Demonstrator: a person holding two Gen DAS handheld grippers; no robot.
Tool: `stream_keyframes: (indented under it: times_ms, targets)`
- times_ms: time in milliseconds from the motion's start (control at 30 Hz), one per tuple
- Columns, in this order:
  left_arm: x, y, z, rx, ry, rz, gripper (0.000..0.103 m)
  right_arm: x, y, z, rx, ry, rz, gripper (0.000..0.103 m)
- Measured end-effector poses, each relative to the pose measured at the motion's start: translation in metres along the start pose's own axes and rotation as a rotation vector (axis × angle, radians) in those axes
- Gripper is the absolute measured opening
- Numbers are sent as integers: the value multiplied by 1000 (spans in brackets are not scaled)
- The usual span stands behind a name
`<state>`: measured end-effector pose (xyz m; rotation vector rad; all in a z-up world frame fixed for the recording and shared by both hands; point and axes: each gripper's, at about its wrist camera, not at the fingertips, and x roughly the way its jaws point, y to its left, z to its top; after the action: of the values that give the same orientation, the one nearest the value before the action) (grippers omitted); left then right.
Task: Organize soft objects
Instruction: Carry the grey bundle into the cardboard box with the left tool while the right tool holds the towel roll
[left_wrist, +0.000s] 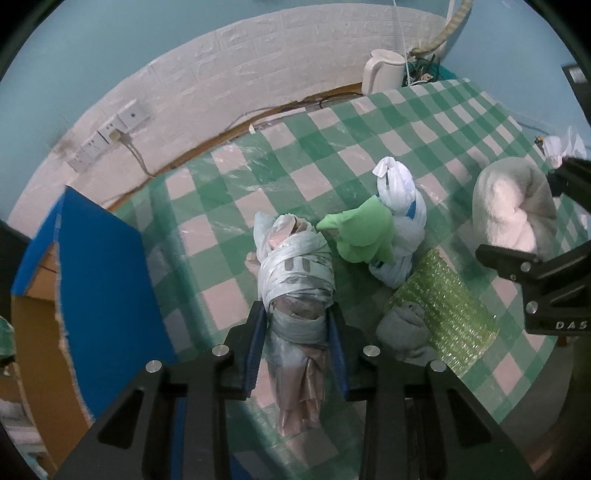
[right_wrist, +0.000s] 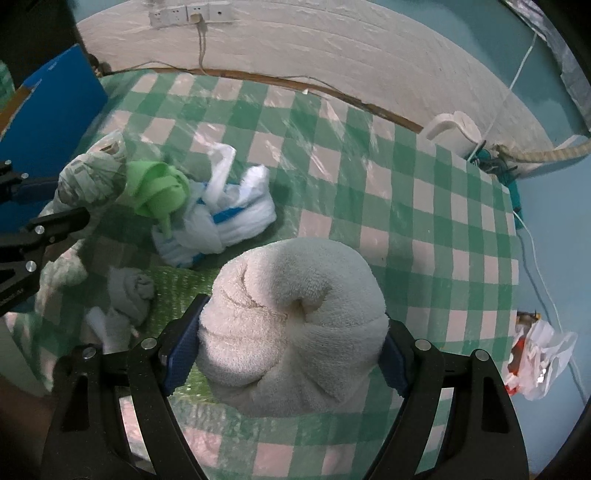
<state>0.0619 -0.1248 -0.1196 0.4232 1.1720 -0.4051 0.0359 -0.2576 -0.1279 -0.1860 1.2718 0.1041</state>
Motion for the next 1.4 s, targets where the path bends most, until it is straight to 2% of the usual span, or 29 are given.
stream_keyframes:
  times_ms: [100,633,833,1400]
  targets:
    - [-8,-1,-5,15,-8,22,33,-10,4,1,-8,-15,6,82]
    - [-59,14,-21,-22,-65,28,33,-57,21,13,-50,-99,30,82]
    - [-73,24,-32,-30,-80,58,33,-70,31,17,-66,-122,43,82]
    - [-103,55,-57,-64,-124,110,33,-101,81,37,-159,-177,89,82]
